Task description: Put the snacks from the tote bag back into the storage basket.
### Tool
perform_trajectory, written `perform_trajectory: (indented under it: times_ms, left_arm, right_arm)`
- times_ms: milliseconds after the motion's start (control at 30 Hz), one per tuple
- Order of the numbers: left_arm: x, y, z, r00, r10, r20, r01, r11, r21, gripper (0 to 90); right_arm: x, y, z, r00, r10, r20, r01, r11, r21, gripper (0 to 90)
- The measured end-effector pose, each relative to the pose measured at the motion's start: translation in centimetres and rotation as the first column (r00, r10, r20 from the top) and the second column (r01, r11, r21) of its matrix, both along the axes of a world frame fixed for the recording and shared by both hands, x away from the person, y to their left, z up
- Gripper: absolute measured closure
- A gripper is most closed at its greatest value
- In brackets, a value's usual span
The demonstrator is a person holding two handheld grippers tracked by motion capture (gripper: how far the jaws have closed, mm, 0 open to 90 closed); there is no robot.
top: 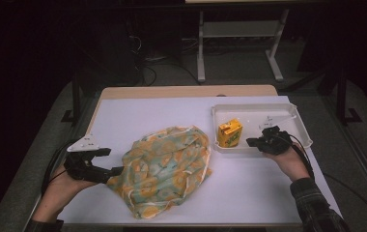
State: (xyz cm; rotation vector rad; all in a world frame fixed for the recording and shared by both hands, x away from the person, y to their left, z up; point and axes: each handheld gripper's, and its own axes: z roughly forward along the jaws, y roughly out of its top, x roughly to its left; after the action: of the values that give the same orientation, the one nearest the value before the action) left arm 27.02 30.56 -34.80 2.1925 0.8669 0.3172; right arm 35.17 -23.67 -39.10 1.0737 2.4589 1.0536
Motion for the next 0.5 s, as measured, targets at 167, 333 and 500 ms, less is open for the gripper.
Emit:
perform_trajectory:
  times_ms: [167,333,500]
  left_arm:
    - [-0.7,1.3,-0.8,0.9990,0.044,0.002,-0.044,0.9990,0.013,17.3]
    - [-1.2,2.4,-2.1,0.9955,0.092,0.022,-0.092,0.9956,0.014,16.7]
    - [-1.2,3.2,-3.4,0.9923,0.120,0.030,-0.120,0.9927,0.008,16.8]
  right_arm:
    - [1.5,0.1,-0.2,0.9999,-0.004,0.015,0.004,1.000,-0.007,89.8]
    - [2.8,0.1,-0.6,0.9997,-0.002,0.025,0.002,1.000,0.006,89.8]
    - [3.4,0.1,-1.2,0.9998,0.003,0.019,-0.003,1.000,0.010,89.8]
